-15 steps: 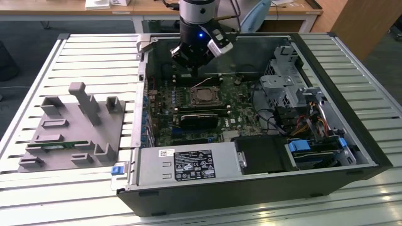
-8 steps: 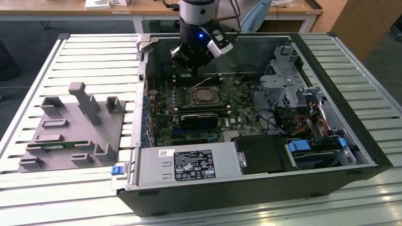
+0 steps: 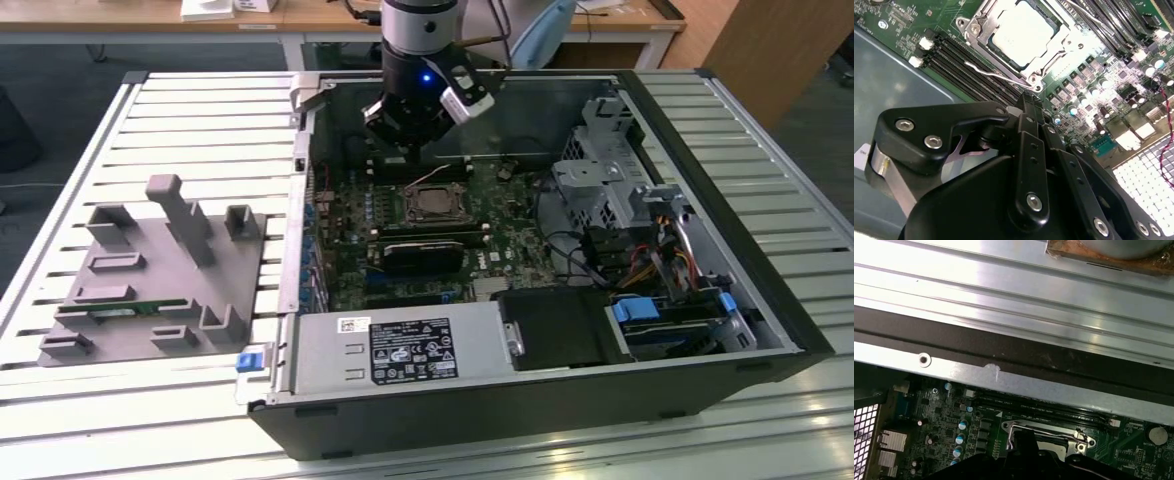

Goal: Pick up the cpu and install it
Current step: 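Install the first cpu locking lever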

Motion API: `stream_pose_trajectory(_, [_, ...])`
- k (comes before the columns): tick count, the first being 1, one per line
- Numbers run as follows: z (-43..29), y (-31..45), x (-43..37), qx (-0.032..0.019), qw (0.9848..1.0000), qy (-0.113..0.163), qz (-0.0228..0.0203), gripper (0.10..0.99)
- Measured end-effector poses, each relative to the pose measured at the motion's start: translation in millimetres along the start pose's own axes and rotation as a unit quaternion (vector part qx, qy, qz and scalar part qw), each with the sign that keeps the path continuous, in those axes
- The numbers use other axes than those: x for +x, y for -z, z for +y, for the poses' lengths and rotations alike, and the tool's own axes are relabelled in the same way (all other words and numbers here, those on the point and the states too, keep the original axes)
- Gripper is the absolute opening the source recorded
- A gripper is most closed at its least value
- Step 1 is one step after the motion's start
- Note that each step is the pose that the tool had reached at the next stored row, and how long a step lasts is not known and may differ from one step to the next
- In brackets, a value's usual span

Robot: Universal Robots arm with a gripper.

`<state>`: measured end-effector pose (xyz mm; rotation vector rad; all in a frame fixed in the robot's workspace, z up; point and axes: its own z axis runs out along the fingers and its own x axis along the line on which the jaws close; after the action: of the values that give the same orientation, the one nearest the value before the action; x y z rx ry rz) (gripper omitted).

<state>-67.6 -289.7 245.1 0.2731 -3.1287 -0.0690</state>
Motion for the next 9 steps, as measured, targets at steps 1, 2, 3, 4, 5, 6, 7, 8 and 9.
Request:
stream_pose_trajectory(1, [0.0,-1.2,0.0,-0.0002,1.0,-0.007,-0.0004,0.106])
stream_pose_trajectory(2, [-0.1,-2.4,0.0,-0.0004,0.9999,-0.014,-0.0007,0.106])
stream_pose_trajectory(3, [-0.2,-3.8,0.0,-0.0007,0.9998,-0.019,-0.001,0.106])
stream_pose_trajectory(4, [-0.3,-5.1,-0.3,-0.0011,0.9998,-0.021,-0.0012,0.106])
stream_pose_trajectory(5, [-0.4,-6.4,-0.9,-0.0017,0.9998,-0.022,-0.0013,0.106])
stream_pose_trajectory(6, [-0.6,-7.2,-1.5,-0.0021,0.9997,-0.023,-0.0014,0.106])
stream_pose_trajectory(7, [-0.7,-7.6,-2.0,-0.0024,0.9997,-0.023,-0.0015,0.106])
stream_pose_trajectory(8, [-0.7,-7.7,-2.2,-0.0024,0.9997,-0.023,-0.0014,0.106])
stream_pose_trajectory(9, [-0.7,-7.7,-2.2,-0.0024,0.9997,-0.023,-0.0013,0.106])
